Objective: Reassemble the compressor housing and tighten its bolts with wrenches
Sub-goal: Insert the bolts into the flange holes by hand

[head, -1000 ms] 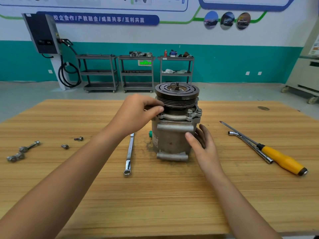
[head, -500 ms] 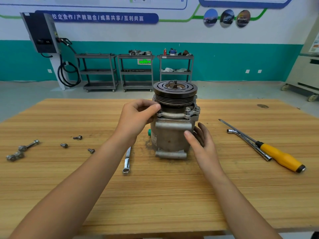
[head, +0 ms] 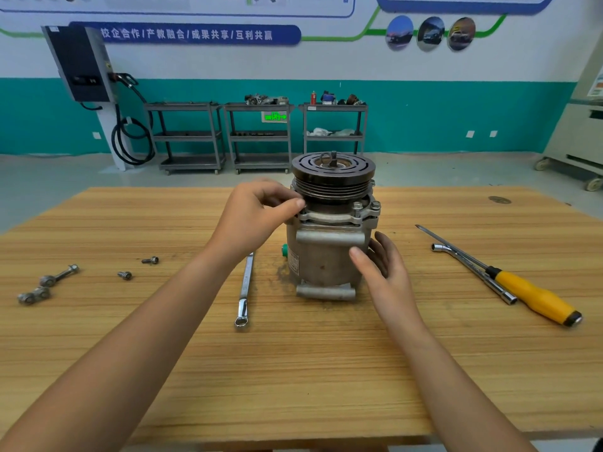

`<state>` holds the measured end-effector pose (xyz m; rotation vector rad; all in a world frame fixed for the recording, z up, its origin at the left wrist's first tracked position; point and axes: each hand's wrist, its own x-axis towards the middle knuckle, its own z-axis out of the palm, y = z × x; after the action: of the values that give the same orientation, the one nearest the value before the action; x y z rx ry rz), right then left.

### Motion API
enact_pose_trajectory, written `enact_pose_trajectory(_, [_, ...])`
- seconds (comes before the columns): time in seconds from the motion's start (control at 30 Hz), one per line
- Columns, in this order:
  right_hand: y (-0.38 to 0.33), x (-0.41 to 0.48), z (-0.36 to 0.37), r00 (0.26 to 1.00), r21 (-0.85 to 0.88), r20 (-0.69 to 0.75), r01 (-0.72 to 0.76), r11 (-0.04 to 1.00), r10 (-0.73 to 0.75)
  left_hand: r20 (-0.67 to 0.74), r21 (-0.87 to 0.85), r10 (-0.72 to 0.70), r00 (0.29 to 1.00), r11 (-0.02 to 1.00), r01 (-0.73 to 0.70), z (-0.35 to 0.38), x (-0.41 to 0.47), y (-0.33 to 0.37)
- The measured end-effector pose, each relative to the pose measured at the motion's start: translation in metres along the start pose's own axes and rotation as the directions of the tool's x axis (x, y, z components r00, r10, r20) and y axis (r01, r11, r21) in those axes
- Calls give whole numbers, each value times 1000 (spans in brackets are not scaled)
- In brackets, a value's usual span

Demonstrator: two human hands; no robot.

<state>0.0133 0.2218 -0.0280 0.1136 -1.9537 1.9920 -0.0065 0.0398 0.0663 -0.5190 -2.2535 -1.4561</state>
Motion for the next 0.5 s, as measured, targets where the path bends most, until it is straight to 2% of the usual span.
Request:
enact_pose_trajectory(0.2, [1,0,1,1000,-11,-3,1,1000,-1,51,44,70,996,996,-72,-6,4,-3])
enact_pose_trajectory(0.43, [0,0,4,1000,-66,2,14,998,-14,199,53,80,977,994,-92,-17,3,-12])
enact_pose_trajectory(0.5, [-2,0,3,1000,-49,-14,8,999,-9,162,-5,81,984,997,-81,-15,-3,-18])
